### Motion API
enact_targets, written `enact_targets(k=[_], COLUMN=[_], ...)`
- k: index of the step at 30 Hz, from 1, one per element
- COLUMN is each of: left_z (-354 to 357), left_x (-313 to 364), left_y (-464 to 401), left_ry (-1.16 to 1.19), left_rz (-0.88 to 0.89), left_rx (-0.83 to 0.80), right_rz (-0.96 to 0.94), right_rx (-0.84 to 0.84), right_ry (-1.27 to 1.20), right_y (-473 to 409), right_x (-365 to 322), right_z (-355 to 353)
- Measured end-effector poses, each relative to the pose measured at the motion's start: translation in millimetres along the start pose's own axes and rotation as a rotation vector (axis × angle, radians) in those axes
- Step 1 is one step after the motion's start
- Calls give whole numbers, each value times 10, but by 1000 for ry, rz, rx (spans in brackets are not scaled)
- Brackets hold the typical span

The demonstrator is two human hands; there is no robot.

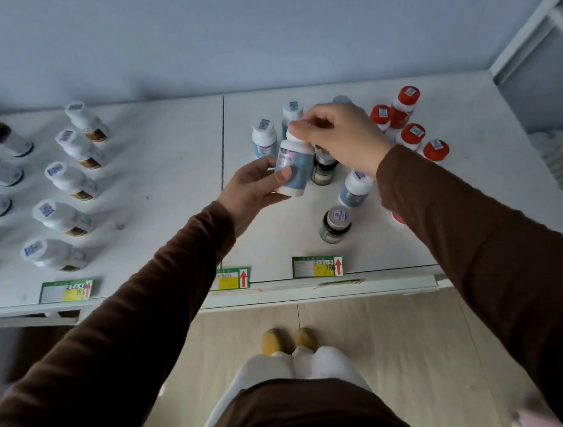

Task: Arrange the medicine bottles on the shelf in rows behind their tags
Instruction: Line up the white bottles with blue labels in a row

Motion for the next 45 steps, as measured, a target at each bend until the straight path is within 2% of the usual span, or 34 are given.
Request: enact_targets(k=[4, 9, 12, 16, 19, 24, 28, 34, 45], left_z=[62, 14, -74, -340, -593, -1091, -1461, -1703, -1694], left_x=[179, 255, 315, 382, 374, 370, 321, 249, 262], left_y=[38, 71, 118, 263, 432, 655, 753, 758, 588], left_ry=[122, 60, -151, -580, -742, -876, -1075, -1147, -1143], left_rz=[-68, -52, 14, 131, 155, 84, 45, 114, 149], left_rx=[-122, -122, -43, 99, 157, 80, 36, -25, -41], right_rz=[30, -14, -85, -171, -215, -201, -145, -53, -76], right_rx=[18, 5, -27, -51, -87, -142, -214, -237, -295], right_ry=[-119, -90, 8, 170, 212, 245, 328, 400, 406], right_y=[-49, -8, 43, 104, 162, 234, 302, 471, 543], right_x=[-122, -240, -334, -534, -725, -988, -1076, -1124, -1100], right_z=[-76, -93, 9, 285, 563, 1044, 1366, 1662, 1762])
Point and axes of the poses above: each hand's wrist, its own y-axis away from the middle knuckle, its own z-axis out of the palm, x = y × z, the point moved 5 cm from there along -y, towards the middle knuckle, and after that the axes turned 10 degrees about y, right-handed, at the moved point
